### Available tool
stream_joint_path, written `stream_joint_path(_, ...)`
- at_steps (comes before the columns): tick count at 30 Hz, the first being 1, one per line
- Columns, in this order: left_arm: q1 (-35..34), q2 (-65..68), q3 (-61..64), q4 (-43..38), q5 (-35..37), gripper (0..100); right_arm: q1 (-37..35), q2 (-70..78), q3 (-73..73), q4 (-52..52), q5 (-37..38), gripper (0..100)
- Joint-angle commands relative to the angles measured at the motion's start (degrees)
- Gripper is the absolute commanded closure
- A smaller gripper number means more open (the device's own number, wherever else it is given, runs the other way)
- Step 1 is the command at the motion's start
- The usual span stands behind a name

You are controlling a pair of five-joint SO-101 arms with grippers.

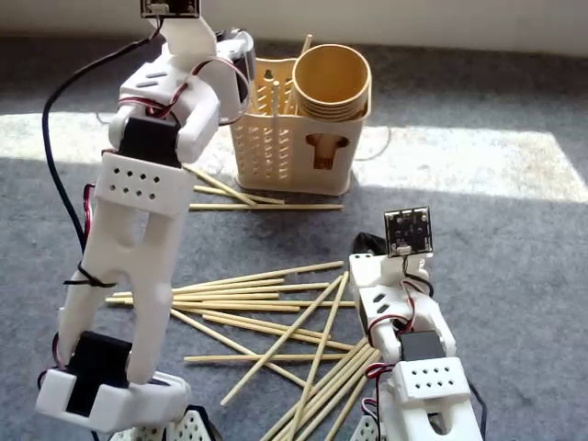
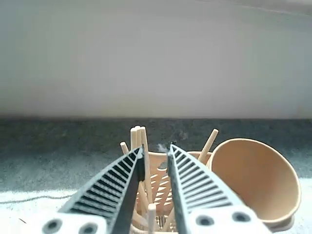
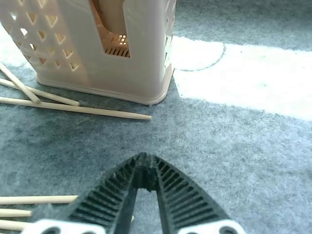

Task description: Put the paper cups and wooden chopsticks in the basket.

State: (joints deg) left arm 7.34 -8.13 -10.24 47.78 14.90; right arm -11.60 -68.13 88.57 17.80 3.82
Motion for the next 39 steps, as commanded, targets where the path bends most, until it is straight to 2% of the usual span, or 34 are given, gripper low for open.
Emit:
stream_joint_path(1,-0.13,-5.41,-3.3,3.52,-2.99,91,0.31,-0.57,-0.13,-1.63,0.79,98.8)
stream_joint_path(15,7.52,-13.14,-3.21,25.23,-19.6,91,4.62,-0.66,-0.13,-3.82,0.26,98.8)
stream_joint_path(18,10.07,-13.23,-3.3,30.15,-21.71,91,6.29,-0.66,0.22,-7.6,0.26,98.8)
stream_joint_path(24,14.46,-12.79,-2.77,36.57,-25.49,91,8.31,-0.66,0.22,-8.13,0.18,98.8)
stream_joint_path(32,21.49,-12.79,-0.31,42.02,-33.23,91,8.48,-0.75,0.22,-8.13,0.18,98.8)
stream_joint_path(37,23.16,-12.7,9.19,41.14,-36.4,91,11.3,-0.84,0.04,-8.13,-3.6,98.8)
stream_joint_path(39,23.08,-12.7,13.76,37.54,-36.4,91,11.82,-0.84,0.04,-8.13,-4.31,98.8)
